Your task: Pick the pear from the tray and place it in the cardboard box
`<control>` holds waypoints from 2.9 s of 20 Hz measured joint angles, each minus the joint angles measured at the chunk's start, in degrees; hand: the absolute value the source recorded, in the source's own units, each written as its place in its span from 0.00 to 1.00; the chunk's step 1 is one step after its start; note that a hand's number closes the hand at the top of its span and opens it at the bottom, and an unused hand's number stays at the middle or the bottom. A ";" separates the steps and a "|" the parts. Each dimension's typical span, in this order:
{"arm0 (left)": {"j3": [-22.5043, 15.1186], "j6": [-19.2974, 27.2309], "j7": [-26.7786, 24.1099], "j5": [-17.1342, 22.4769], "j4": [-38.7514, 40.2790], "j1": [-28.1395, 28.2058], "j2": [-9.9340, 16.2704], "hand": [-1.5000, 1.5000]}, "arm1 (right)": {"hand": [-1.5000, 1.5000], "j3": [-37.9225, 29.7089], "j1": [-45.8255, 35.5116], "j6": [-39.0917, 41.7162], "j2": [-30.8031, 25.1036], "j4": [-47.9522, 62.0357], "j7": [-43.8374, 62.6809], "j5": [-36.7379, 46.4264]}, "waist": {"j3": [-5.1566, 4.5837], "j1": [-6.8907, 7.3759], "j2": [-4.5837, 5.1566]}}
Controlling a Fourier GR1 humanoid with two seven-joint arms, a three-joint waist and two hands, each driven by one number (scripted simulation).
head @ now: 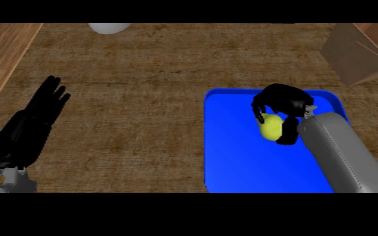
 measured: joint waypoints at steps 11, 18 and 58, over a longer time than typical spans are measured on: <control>-1.04 -0.51 0.31 -0.12 0.27 -1.44 -0.21 0.50 | 1.00 -18.84 -14.66 -13.27 4.46 17.20 37.56 3.35 | 0.05 2.17 0.85; -0.34 -0.64 -0.20 -0.19 1.81 -2.06 0.03 0.50 | 1.00 -20.33 -25.41 -22.11 5.00 23.97 42.85 6.55 | 0.03 1.34 0.44; -0.57 -0.40 0.77 -1.20 0.47 -1.96 -1.05 0.50 | 1.00 -31.22 -34.76 -45.87 -15.84 39.82 37.82 9.92 | 0.09 1.65 0.79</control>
